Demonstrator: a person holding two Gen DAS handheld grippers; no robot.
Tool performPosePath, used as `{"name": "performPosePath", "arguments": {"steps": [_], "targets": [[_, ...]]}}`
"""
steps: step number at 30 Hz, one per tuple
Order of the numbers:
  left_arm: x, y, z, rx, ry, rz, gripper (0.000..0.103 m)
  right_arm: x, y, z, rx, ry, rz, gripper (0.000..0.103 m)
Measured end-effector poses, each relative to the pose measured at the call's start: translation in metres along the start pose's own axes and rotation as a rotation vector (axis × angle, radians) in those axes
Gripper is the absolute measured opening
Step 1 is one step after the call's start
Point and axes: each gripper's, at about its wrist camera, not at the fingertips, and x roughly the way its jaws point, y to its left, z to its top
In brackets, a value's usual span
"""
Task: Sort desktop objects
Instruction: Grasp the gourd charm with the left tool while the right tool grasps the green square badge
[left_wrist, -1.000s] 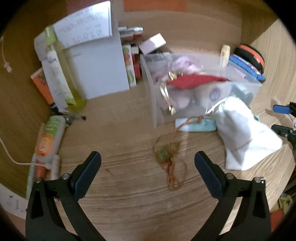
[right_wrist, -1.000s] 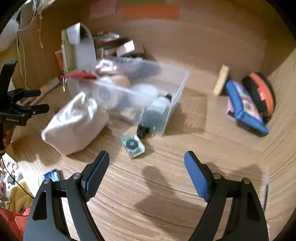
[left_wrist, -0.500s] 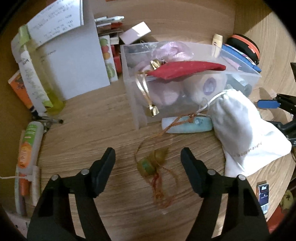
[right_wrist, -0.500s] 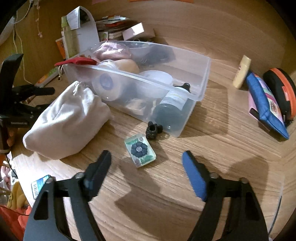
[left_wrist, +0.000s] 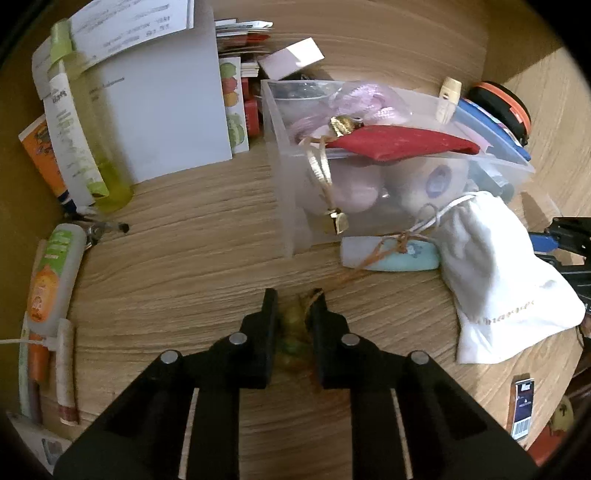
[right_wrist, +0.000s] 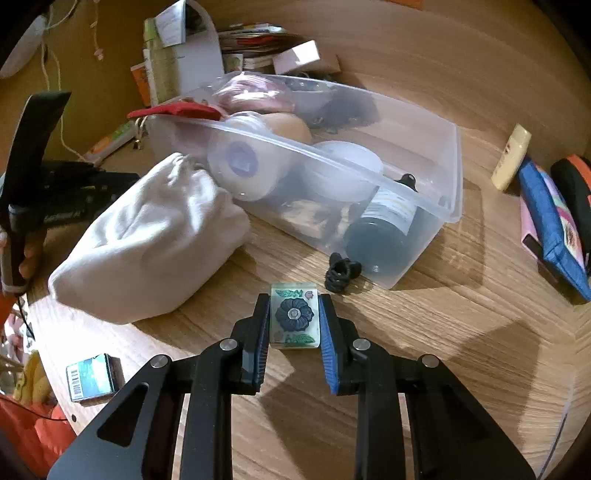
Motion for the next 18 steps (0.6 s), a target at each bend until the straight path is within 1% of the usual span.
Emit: {"name": "performPosePath", "arguments": {"steps": [2, 5, 6, 9, 12, 18], "targets": [[-0.002, 0.0, -0.002, 0.004, 0.001, 0.014, 0.016, -0.006, 0.001, -0.001, 0.001, -0.011, 0.016, 0.022], [-0.007, -0.001, -0.007, 0.002, -0.006, 0.022, 0.016, -0.018, 0.002, -0.003, 0.007, -0.033, 0.016, 0.022], [-0.009, 0.0, -0.008, -0.002, -0.013, 0.028, 0.016, -0.014, 0.001, 0.003, 0.009, -0.037, 0.014, 0.022], [-0.02, 0.002, -0.01, -0.029, -0.047, 0.026, 0.016, -0.025, -0.002, 0.004, 0.034, -0.064, 0.007, 0.022], [-0.035, 0.005, -0.009, -0.057, -0.087, 0.002, 0.016, -0.035, -0.005, 0.006, 0.054, -0.09, 0.011, 0.022], [-0.064, -0.003, -0.007, -0.065, -0.159, -0.034, 0.016, -0.056, -0.005, 0.009, 0.066, -0.141, 0.007, 0.022]]}}
